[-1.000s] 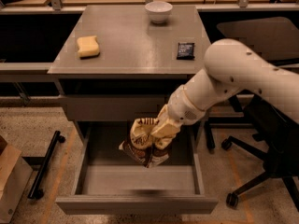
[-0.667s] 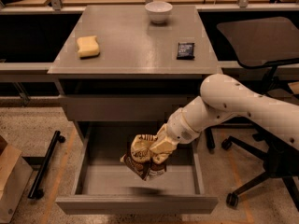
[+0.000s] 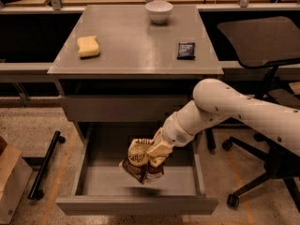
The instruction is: Place brown chip bag into middle drawer
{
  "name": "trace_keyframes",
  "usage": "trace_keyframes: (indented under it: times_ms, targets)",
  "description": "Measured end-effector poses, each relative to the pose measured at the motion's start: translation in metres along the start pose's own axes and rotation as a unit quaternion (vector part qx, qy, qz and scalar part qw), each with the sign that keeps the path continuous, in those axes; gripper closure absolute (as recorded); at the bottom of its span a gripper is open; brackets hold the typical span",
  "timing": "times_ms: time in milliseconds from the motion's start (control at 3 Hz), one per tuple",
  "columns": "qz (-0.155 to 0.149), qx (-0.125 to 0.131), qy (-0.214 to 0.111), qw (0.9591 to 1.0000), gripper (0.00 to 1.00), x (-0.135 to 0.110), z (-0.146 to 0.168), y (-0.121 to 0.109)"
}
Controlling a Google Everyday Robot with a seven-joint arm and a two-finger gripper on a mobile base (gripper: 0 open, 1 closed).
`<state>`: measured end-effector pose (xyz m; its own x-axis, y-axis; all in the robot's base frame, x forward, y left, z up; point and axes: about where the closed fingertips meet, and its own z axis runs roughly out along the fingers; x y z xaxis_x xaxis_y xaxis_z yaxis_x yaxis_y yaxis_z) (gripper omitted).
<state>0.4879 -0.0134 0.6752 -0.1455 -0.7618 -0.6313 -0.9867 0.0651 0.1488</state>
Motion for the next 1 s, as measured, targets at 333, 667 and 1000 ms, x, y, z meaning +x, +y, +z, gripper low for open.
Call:
trace_keyframes:
  times_ms: [333, 667, 1000]
  targets:
    - [0.004, -0.004, -0.010, 0.9999, 1.00, 0.019, 0.022, -0.020]
    - [0.022, -0.005, -0.023, 0.9995, 0.84, 0.051, 0.052, -0.046]
    - [0.054, -0.009, -0.034, 0.9979, 0.61, 0.084, 0.081, -0.067]
